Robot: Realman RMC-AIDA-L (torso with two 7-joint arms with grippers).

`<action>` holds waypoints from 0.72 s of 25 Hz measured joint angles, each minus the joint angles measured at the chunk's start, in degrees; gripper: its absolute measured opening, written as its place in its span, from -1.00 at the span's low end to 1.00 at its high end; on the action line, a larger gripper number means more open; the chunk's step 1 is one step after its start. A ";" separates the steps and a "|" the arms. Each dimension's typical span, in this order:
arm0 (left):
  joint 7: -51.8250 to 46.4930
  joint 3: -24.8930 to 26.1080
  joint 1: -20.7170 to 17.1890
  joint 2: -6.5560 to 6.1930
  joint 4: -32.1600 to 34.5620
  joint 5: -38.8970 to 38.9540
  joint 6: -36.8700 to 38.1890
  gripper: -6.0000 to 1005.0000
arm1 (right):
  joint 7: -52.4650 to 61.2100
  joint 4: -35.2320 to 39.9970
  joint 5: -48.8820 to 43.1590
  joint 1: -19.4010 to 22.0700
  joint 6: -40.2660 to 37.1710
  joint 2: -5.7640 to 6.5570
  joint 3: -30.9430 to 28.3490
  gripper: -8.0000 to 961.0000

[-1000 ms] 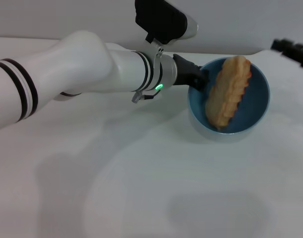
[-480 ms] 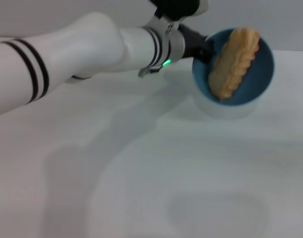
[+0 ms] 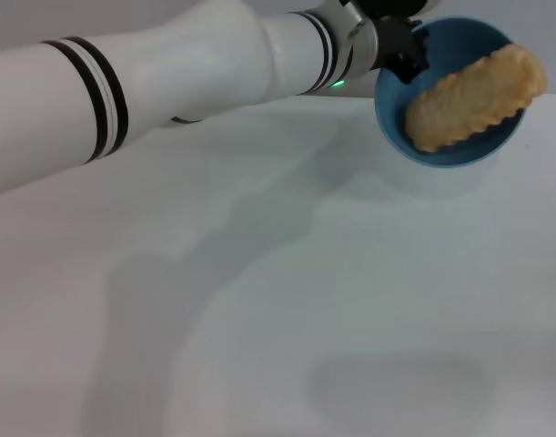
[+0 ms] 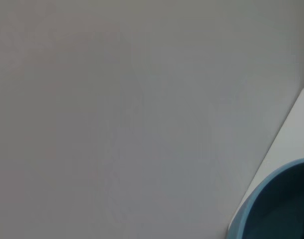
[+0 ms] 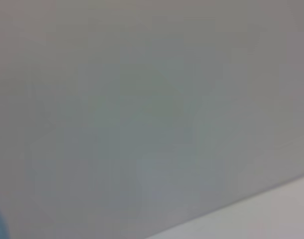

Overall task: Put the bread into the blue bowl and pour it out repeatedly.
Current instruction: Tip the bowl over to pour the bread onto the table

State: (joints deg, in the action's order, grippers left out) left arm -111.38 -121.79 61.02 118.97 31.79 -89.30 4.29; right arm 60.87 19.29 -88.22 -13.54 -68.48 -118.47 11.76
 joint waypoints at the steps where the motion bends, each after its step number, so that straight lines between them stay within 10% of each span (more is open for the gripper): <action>1: 1.03 -0.57 0.16 0.01 0.00 0.00 -0.62 -0.99 | -0.76 -1.04 0.00 1.32 -0.08 -0.03 -2.98 -0.15; 18: 9.50 -11.43 0.34 0.12 2.07 0.01 -15.11 -0.99 | -1.59 -2.25 0.07 1.93 -0.63 -0.14 -7.18 -0.12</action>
State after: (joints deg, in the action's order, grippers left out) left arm -101.88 -133.21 61.36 119.09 33.86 -89.29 -10.81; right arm 59.28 17.05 -88.15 -11.62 -69.11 -118.61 4.59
